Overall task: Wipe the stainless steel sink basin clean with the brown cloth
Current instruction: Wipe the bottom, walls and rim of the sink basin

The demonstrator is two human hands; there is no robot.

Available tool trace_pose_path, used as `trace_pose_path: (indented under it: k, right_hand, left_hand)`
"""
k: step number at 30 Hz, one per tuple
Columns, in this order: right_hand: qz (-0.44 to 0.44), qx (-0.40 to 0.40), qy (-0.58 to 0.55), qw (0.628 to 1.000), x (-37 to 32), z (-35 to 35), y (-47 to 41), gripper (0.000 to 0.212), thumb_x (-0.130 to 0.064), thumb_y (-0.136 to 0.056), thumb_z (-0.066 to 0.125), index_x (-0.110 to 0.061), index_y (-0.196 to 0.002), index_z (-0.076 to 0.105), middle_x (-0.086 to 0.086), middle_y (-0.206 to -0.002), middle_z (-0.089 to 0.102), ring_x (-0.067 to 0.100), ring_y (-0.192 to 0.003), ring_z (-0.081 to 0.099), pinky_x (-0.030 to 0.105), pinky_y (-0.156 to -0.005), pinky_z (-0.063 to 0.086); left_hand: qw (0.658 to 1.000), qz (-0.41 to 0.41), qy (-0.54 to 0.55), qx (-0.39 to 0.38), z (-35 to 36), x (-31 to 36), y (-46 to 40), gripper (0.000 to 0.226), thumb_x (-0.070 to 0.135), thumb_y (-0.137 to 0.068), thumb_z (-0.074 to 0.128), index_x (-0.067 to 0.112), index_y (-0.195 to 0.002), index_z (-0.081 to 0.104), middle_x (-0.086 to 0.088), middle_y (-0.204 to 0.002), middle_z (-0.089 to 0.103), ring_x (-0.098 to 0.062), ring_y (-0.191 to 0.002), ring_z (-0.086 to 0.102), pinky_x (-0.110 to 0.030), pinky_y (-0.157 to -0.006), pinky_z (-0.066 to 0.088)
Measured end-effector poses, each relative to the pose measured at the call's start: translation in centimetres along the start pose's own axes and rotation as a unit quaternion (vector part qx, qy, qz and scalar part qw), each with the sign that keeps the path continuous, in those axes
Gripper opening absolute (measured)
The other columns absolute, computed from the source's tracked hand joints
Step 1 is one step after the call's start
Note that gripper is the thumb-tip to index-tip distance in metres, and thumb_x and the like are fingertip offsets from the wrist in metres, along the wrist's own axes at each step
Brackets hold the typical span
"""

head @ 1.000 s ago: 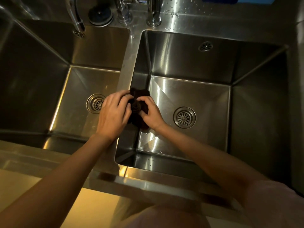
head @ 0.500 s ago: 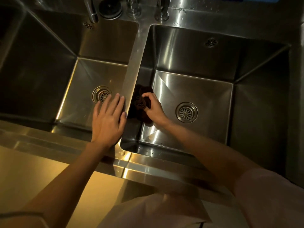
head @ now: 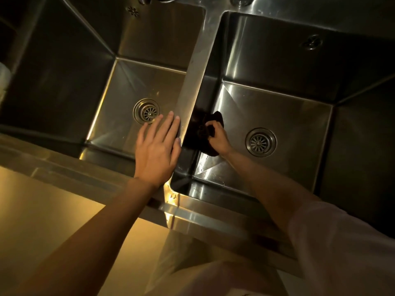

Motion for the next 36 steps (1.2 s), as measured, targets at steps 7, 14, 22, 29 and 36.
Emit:
trace_pose_path:
  k: [7, 14, 22, 29, 36]
  right_hand:
    - [-0.082, 0.022, -0.094, 0.992, -3.4, -1.8, 2.7, 0.036, 0.003, -0.08, 0.069, -0.005, -0.113, 0.06, 0.014, -0.117, 0.057, 0.025, -0.112, 0.056, 0.042, -0.103, 0.043]
    - [-0.245, 0.03, -0.124, 0.961, -8.8, -4.7, 7.8, 0.038, 0.008, -0.077, 0.068, -0.004, -0.112, 0.06, 0.013, -0.114, 0.055, 0.005, -0.107, 0.05, 0.011, -0.099, 0.036]
    - [-0.19, -0.024, -0.042, 0.981, -5.7, -2.2, 6.4, 0.038, 0.008, -0.084, 0.062, 0.001, -0.12, 0.052, 0.019, -0.123, 0.045, 0.024, -0.118, 0.049, 0.012, -0.098, 0.034]
    - [-0.079, -0.103, 0.073, 0.989, -0.2, 0.1, 3.0, 0.042, -0.001, -0.09, 0.055, -0.014, -0.129, 0.045, 0.009, -0.136, 0.037, 0.033, -0.116, 0.052, 0.051, -0.096, 0.046]
    - [-0.068, -0.086, 0.042, 0.993, -0.3, -0.1, 3.1, 0.037, -0.001, -0.089, 0.058, -0.011, -0.124, 0.05, 0.01, -0.132, 0.042, 0.03, -0.116, 0.053, 0.049, -0.097, 0.046]
  left_hand:
    - [1.0, -0.003, 0.014, 0.005, 0.1, -0.1, 0.0, 0.049, 0.032, -0.099, 0.03, 0.015, -0.144, 0.04, -0.005, -0.149, 0.041, -0.025, -0.138, 0.035, -0.045, -0.112, 0.025]
    - [1.0, -0.003, 0.02, 0.014, 0.1, 0.0, 0.0, 0.048, 0.031, -0.099, 0.031, 0.014, -0.143, 0.043, -0.004, -0.148, 0.043, -0.025, -0.136, 0.037, -0.045, -0.11, 0.027]
    - [0.998, -0.014, 0.061, 0.026, 0.2, 0.0, 0.2, 0.048, 0.03, -0.1, 0.031, 0.016, -0.144, 0.04, -0.002, -0.149, 0.041, -0.023, -0.138, 0.034, -0.044, -0.111, 0.026]
    - [0.996, -0.014, 0.075, 0.046, 0.4, -0.3, 0.2, 0.047, 0.03, -0.098, 0.034, 0.019, -0.144, 0.042, 0.001, -0.149, 0.042, -0.021, -0.137, 0.034, -0.041, -0.109, 0.025]
    - [0.997, -0.018, 0.065, 0.031, 0.2, -0.1, 0.2, 0.048, 0.03, -0.098, 0.033, 0.02, -0.144, 0.041, 0.0, -0.149, 0.04, -0.023, -0.138, 0.034, -0.043, -0.109, 0.028]
Point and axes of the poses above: each hand's wrist, its own y-axis away from the middle knuckle, its own z-axis out of the palm, x = y × z, the point moved 3 cm from there along -y, towards the middle knuckle
